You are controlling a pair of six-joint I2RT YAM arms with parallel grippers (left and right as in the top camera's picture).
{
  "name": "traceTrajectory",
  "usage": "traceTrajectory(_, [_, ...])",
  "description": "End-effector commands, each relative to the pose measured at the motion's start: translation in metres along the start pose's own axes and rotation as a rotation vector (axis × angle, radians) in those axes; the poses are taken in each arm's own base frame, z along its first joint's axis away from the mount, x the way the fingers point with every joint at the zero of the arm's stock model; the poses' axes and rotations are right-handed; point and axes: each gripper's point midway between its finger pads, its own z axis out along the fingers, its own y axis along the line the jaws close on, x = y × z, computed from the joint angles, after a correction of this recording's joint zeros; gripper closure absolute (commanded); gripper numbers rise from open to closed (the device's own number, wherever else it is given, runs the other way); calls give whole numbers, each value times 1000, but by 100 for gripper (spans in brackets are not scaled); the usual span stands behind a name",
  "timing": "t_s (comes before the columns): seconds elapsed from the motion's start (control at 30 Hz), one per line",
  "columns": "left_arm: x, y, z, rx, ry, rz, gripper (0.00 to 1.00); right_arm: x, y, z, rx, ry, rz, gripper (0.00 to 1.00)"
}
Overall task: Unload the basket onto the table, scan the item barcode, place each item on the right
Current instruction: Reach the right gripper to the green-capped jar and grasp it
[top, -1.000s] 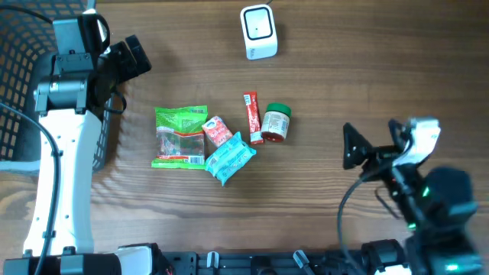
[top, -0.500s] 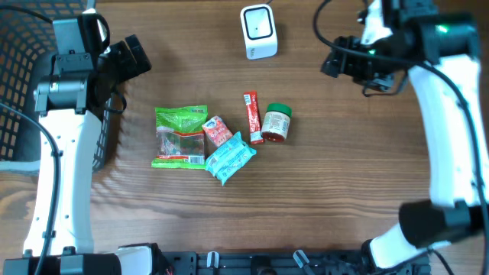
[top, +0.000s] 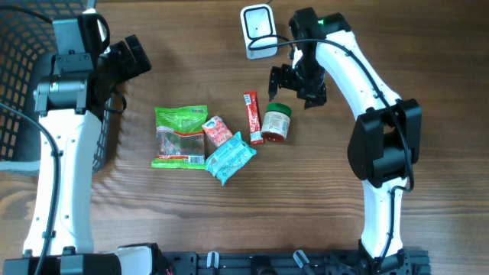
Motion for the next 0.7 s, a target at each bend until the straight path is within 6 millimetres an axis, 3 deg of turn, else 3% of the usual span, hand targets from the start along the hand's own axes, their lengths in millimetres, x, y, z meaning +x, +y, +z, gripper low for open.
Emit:
traceTrajectory(0.0, [-6,1,-5,0,-20,5,0,4,5,22,2,41,3,1])
traceTrajectory(0.1, [-6,1,-5,1,-20,5,0,-1,13,35,-8,20,-24,1])
traceTrajectory(0.33, [-6,1,-5,1,-20,5,0,3,2,63,0,35,-13,2])
traceTrajectory(0.53, [-6,1,-5,0,-20,5,0,2,3,63,-2,32,-16,19])
traceTrajectory(0.57, [-5,1,-5,1,-20,5,0,2,3,63,-2,31,-23,25])
traceTrajectory(0.67, [-5,1,-5,1,-20,5,0,-3,8,54,-20,-6,-45,28])
